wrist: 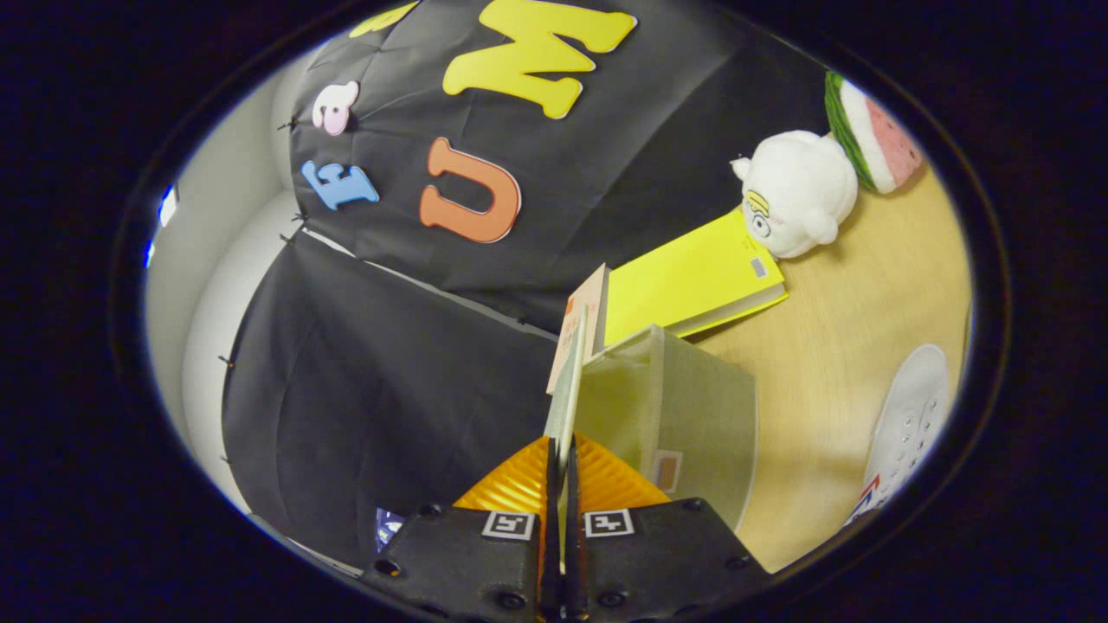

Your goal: Open the storage box then place both shoes into the box .Put the left shoe in first, then the right shoe, with the right side of both shoes facing outward in a uniform manner.

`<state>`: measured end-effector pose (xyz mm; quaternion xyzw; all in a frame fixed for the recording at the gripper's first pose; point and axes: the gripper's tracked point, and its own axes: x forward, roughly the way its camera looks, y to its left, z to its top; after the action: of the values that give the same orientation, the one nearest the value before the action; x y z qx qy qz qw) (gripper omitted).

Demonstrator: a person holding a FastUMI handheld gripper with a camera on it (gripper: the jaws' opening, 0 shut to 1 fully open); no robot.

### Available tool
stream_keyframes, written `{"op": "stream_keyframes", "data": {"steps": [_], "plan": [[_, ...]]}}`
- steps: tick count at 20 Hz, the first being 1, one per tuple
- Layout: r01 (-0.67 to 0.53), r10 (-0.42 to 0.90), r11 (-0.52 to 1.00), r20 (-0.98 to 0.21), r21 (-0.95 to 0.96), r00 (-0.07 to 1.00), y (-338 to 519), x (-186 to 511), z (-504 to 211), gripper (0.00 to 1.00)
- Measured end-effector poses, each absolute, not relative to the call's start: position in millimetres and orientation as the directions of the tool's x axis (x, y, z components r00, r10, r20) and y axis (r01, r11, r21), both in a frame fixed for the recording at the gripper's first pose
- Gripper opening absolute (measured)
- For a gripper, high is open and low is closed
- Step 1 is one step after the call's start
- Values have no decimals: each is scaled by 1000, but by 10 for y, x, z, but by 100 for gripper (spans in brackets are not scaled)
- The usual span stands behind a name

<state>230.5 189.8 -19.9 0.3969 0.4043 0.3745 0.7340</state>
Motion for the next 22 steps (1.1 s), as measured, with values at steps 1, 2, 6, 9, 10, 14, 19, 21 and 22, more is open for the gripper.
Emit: {"op": "stream_keyframes", "data": {"steps": [1, 2, 6, 9, 10, 14, 19, 21, 22], "plan": [[-239, 864, 425, -313, 873, 396, 1965, 2308, -132, 7], [-243, 858, 434, -317, 868, 404, 2034, 2314, -29, 8], [-255, 847, 454, -325, 854, 421, 2340, 2335, 296, 9], [-264, 831, 483, -341, 835, 440, 2562, 2380, 483, 11], [-263, 826, 489, -345, 832, 445, 2660, 2376, 534, 11], [-284, 834, 483, -336, 828, 438, 3161, 2372, 717, 14], [-330, 846, 490, -348, 807, 404, 3871, 2314, 839, 17], [-345, 844, 505, -368, 791, 390, 4164, 2280, 802, 19], [-353, 840, 518, -385, 779, 383, 4290, 2256, 771, 21]]}}
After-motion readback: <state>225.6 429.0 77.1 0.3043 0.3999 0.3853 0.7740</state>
